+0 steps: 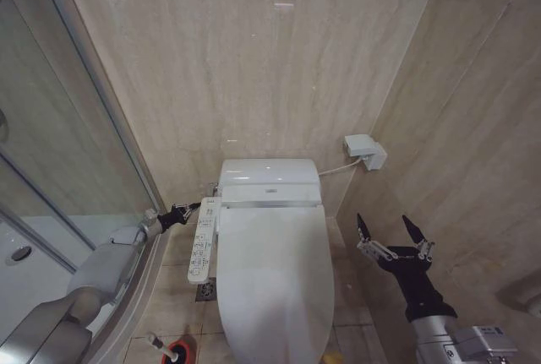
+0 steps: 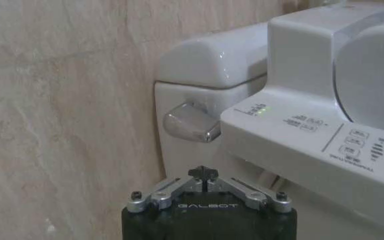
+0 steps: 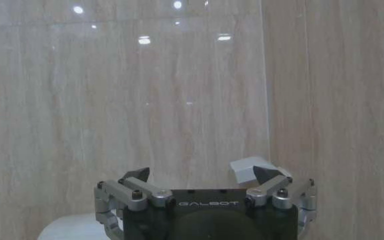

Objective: Open the toilet lid, clean the toilet bowl with a toilet brush, close the toilet lid, and flush.

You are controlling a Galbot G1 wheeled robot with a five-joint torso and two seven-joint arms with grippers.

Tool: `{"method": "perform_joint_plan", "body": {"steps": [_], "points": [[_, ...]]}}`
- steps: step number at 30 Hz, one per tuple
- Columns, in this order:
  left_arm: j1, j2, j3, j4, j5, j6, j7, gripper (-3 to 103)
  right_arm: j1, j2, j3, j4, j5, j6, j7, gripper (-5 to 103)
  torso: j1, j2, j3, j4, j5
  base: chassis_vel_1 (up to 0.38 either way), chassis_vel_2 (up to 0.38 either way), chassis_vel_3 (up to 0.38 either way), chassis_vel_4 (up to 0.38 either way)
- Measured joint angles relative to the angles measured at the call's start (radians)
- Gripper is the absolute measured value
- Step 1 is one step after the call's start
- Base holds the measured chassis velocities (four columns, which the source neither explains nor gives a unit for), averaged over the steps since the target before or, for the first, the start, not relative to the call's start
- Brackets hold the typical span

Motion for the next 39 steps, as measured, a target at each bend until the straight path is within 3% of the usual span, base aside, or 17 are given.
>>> {"method": "perform_joint_plan", "body": {"steps": [10, 35, 39], "points": [[0.038, 0.024, -0.074, -0.102, 0.066, 0.018, -0.113, 0, 0.000, 0.000, 0.000, 0.000, 0.000, 0.000, 0.000, 100, 0.000, 0.000, 0.000, 0.0005, 0.0002, 0.000, 0.000, 0.000, 0.000], [0.067, 0.042, -0.078, -0.192, 0.060, 0.032, -0.094, 0, 0.000, 0.000, 0.000, 0.000, 0.000, 0.000, 0.000, 100, 0.001, 0.000, 0.000, 0.0002, 0.0001, -0.045, 0.049, 0.050, -0.047], [0.105, 0.058, -0.090, -0.256, 0.057, 0.048, -0.135, 0, 0.000, 0.000, 0.000, 0.000, 0.000, 0.000, 0.000, 100, 0.000, 0.000, 0.000, 0.0004, 0.0001, 0.000, 0.000, 0.000, 0.000]]}}
